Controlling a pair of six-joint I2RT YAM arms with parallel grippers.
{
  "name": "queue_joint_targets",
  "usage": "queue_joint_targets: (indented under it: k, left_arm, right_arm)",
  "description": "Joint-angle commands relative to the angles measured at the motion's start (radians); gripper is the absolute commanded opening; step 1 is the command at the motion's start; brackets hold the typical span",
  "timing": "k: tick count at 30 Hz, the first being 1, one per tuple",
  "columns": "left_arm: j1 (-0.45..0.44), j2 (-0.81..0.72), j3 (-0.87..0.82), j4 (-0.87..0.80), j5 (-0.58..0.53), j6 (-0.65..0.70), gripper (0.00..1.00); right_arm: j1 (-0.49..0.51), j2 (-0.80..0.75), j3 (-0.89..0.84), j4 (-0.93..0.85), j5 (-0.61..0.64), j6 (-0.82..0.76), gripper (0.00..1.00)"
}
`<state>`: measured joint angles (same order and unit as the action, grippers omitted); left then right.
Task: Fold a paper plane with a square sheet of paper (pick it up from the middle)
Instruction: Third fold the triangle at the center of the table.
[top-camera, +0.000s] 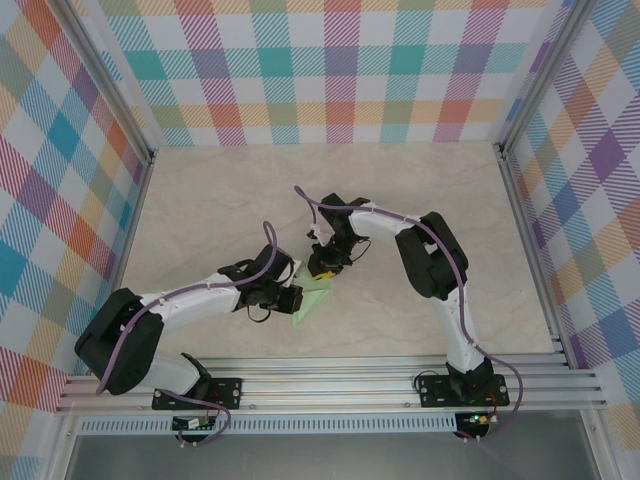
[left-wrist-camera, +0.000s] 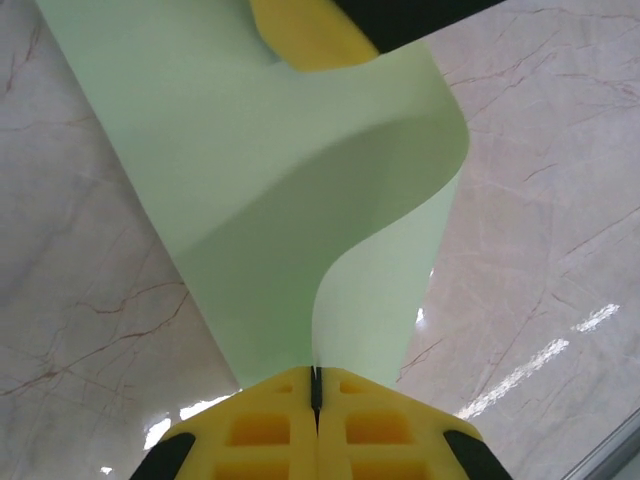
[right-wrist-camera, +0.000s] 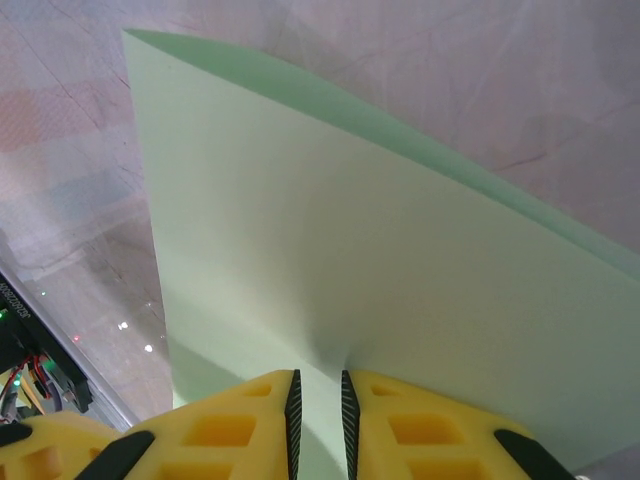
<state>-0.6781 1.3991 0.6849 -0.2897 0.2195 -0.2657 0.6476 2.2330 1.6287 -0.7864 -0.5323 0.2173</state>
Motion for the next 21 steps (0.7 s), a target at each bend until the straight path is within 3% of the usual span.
queue_joint_targets:
  k: [1, 21]
  left_arm:
    - [0.02, 0.001, -0.016, 0.036, -0.001, -0.001, 0.05]
    - [0.045, 0.064, 0.004, 0.037, -0.035, 0.047, 0.06]
  right_arm:
    - [0.003, 0.022, 0.028, -0.021, 0.005, -0.009, 0.21]
    - [0.003, 0.021, 0.028, -0.02, 0.009, 0.003, 0.22]
